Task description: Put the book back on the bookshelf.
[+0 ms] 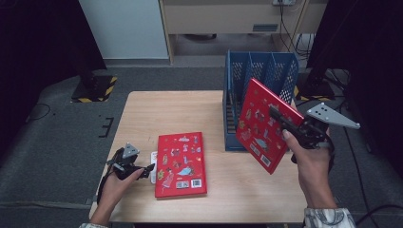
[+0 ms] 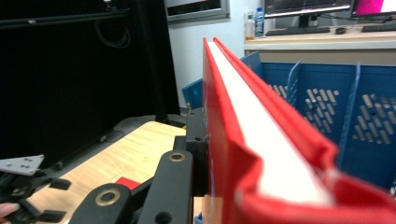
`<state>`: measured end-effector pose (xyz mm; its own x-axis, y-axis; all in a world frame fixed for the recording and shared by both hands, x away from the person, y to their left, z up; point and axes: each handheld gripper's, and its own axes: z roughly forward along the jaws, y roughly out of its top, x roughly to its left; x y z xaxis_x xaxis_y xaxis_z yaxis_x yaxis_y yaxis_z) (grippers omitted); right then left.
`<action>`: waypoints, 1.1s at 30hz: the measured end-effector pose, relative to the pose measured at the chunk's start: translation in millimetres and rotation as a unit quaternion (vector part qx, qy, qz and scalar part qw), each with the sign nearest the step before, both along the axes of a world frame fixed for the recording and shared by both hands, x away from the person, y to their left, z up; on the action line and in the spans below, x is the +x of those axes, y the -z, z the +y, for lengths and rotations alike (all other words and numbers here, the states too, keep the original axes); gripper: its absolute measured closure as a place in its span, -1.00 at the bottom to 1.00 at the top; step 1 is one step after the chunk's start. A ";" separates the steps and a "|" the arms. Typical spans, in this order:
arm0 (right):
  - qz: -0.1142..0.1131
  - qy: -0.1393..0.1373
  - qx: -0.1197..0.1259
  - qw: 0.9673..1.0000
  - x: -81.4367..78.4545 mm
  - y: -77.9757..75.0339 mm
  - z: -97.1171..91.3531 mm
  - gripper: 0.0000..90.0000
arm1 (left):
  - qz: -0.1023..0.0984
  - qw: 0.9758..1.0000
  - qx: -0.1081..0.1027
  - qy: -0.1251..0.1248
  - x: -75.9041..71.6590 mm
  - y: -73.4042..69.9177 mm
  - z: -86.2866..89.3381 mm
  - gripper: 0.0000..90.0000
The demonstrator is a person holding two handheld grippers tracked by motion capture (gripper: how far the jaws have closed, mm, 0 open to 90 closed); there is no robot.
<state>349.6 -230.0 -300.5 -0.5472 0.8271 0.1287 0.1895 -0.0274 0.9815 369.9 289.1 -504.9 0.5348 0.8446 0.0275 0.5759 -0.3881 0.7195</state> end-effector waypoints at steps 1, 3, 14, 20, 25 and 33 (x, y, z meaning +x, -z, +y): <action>-0.001 0.003 -0.001 1.000 1.0 -0.7 0.2 0.78 | 0.000 1.000 0.000 0.000 -0.1 -0.2 0.3 -0.89; 0.000 0.010 -0.005 1.000 2.8 -2.2 0.8 0.78 | 0.000 1.000 -0.001 -0.001 0.1 0.0 0.4 -0.89; -0.003 0.048 -0.023 0.999 15.4 -12.0 2.2 0.78 | -0.002 1.000 -0.002 -0.002 0.2 -0.1 0.3 -0.89; -0.001 0.073 -0.034 0.997 29.9 -16.5 5.3 0.78 | -0.003 1.000 -0.003 -0.002 0.2 -0.3 0.9 -0.89; -0.005 0.091 -0.046 0.995 44.8 -21.1 8.3 0.78 | -0.002 1.000 -0.003 -0.003 0.4 0.1 0.9 -0.89; -0.005 0.117 -0.054 0.992 75.8 -16.5 13.3 0.78 | -0.003 1.000 -0.003 -0.002 0.3 -0.2 0.4 -0.89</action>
<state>425.4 -216.7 -284.0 -0.3386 0.9405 0.0284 0.1808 0.0354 0.9829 370.2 289.4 -504.7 0.5307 0.8471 0.0261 0.5735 -0.3817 0.7248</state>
